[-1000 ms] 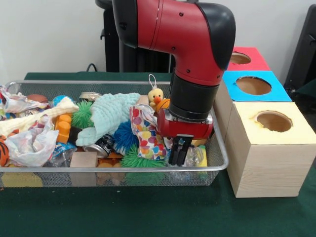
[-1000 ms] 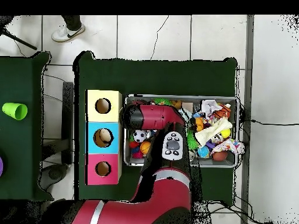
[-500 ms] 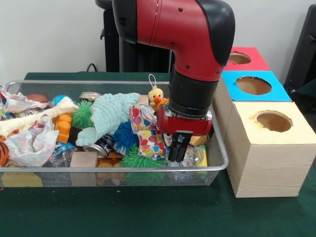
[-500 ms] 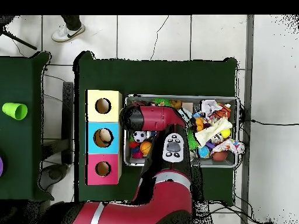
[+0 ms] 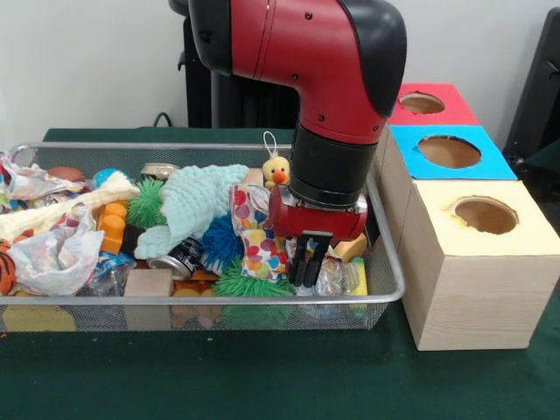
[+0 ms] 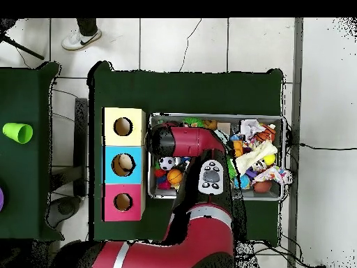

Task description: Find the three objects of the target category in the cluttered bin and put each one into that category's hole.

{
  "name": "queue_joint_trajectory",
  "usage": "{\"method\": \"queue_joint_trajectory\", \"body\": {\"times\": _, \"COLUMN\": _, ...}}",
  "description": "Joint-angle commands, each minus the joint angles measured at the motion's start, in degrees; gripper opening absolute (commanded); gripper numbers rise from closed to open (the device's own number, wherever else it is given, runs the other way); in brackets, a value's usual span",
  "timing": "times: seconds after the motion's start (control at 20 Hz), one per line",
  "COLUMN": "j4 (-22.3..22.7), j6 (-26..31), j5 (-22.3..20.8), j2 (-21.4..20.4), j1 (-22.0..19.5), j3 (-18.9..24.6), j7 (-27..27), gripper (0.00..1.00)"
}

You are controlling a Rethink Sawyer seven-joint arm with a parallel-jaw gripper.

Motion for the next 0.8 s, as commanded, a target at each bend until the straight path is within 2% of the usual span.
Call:
{"method": "queue_joint_trajectory", "body": {"times": 0.05, "j4": 4.0, "j6": -0.8, "j5": -0.5, "j2": 0.8, "j1": -1.8, "j3": 4.4, "j7": 7.2, "gripper": 0.00}}
{"method": "queue_joint_trajectory", "body": {"times": 0.45, "j4": 3.5, "j6": -0.7, "j5": -0.6, "j2": 1.1, "j1": -1.8, "j3": 4.2, "j7": 7.1, "gripper": 0.00}}
{"method": "queue_joint_trajectory", "body": {"times": 0.8, "j4": 2.6, "j6": -0.4, "j5": -0.4, "j2": 1.7, "j1": 0.5, "j3": 1.9, "j7": 9.0, "gripper": 0.00}}
